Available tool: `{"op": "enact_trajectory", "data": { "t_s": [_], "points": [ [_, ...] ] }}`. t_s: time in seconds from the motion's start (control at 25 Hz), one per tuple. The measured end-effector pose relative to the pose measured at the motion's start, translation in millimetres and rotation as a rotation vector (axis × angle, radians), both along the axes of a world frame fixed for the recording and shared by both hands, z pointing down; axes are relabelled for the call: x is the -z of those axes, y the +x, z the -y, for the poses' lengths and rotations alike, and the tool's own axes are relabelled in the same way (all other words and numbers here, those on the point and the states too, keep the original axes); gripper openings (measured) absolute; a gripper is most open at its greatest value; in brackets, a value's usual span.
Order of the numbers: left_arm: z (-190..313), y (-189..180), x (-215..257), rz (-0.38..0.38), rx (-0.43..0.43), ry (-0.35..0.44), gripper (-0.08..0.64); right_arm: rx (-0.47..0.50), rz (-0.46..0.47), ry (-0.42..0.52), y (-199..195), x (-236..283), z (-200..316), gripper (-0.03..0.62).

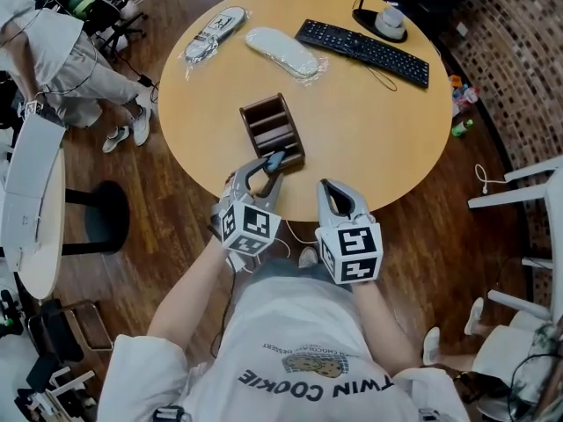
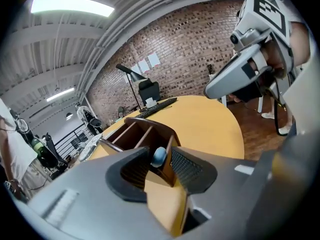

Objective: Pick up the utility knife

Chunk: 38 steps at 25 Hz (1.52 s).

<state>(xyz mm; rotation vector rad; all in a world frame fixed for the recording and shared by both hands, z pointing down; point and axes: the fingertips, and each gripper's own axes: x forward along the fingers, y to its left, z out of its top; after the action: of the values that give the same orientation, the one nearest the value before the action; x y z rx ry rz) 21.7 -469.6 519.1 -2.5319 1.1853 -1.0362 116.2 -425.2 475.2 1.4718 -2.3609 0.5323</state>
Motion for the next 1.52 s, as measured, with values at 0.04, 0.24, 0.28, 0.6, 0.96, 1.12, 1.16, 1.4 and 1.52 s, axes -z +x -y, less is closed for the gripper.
{"op": "enact_trajectory", "data": {
  "t_s": [0.04,0.24,0.28,0.6,0.96,1.12,1.16,1.4,1.52],
  "points": [
    [0.6,0.8,-2.0,0.014,-0.008,0.002,0.144,0.0,0.001,0.0,1.1,-0.3,0.4,-0.002],
    [4.6,4.3,-2.7,0.053,-0.028,0.021,0.098,0.001,0.006,0.001,6.3,0.0,4.0,-0.002],
    [4.7,5.0,-2.3,0.061,-0.035,0.024,0.095,0.001,0.006,0.0,7.0,0.1,4.4,-0.002],
    [5.1,7.7,8.5,0.039,-0.057,0.013,0.074,0.025,0.015,0.002,1.5,1.6,5.7,-0.002],
    [-0.1,6.1,39.7,-0.102,0.019,0.0,0.074,0.051,0.036,0.013,-10.5,13.4,1.0,-0.002],
    [-8.9,2.8,57.0,-0.186,0.065,-0.007,0.074,0.061,0.046,0.032,-17.6,25.2,-3.9,-0.002],
    [-10.9,1.9,61.0,-0.204,0.074,-0.007,0.074,0.062,0.048,0.038,-19.2,28.2,-4.9,-0.002],
    [-27.8,-5.6,85.9,-0.313,0.11,0.0,0.074,0.072,0.049,0.06,-32.8,42.3,-16.3,-0.002],
    [-38.2,-14.4,95.2,-0.376,0.133,-0.012,0.074,0.063,0.049,0.076,-40.9,50.6,-22.9,-0.002]
  ]
}}
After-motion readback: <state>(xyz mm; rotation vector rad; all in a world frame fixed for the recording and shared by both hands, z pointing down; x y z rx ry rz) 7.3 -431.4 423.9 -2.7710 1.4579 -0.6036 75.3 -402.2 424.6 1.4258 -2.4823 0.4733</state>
